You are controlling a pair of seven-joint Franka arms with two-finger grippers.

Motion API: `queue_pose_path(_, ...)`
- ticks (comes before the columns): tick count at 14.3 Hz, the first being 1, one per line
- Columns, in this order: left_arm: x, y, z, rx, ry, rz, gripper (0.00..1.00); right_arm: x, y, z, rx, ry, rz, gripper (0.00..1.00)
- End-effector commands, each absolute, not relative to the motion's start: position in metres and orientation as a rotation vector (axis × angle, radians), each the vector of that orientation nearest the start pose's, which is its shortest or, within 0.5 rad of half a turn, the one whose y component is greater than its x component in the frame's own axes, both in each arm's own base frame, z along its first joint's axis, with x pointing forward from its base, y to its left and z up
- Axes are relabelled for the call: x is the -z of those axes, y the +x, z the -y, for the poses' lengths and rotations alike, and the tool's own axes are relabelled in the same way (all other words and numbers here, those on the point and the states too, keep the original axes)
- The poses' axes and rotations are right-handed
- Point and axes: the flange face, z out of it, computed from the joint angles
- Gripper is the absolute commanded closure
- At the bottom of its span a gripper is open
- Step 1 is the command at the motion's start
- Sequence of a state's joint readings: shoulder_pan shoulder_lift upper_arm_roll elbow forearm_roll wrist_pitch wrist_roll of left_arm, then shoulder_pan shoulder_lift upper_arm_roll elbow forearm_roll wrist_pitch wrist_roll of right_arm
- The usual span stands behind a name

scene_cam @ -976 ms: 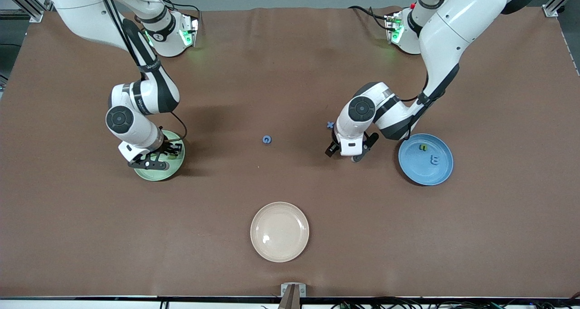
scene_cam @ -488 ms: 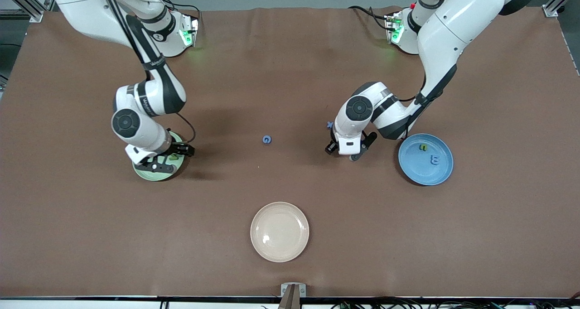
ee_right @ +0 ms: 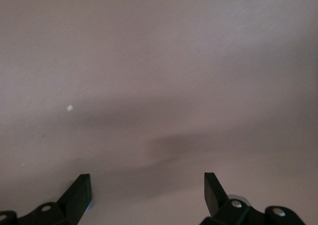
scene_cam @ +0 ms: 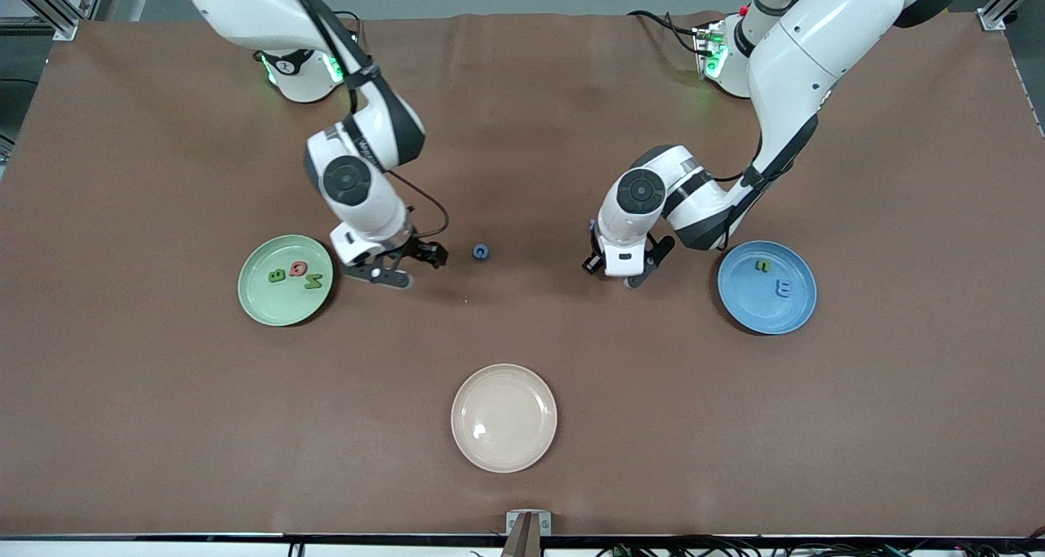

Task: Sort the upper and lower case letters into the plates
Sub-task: 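Grasp the blue G with the right gripper while the left gripper grasps the p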

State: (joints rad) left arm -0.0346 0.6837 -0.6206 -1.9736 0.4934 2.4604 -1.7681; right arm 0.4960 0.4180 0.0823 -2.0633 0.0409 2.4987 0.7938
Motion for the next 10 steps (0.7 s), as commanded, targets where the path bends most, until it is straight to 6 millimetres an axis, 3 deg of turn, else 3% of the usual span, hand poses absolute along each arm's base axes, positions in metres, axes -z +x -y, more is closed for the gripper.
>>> queue_pose_path(1, -0.165, 0.482, 0.359, -0.088, -2.872, 1.239, 0.48, -0.208, 0.494, -0.350, -0.011, -3.040, -0.420, 0.00)
queue_pose_path(4, -0.164, 0.484, 0.357, -0.084, -2.870, 1.238, 0.50, -0.195, 0.490, -0.376, -0.004, -3.027, -0.482, 0.00)
queue_pose_path(8, -0.165, 0.484, 0.356, -0.069, -2.878, 1.221, 0.62, -0.182, 0.475, -0.403, 0.007, -3.045, -0.500, 0.00)
queue_pose_path(10, -0.165, 0.484, 0.356, -0.049, -2.885, 1.198, 0.71, -0.176, 0.472, -0.406, 0.052, -3.082, -0.492, 0.04)
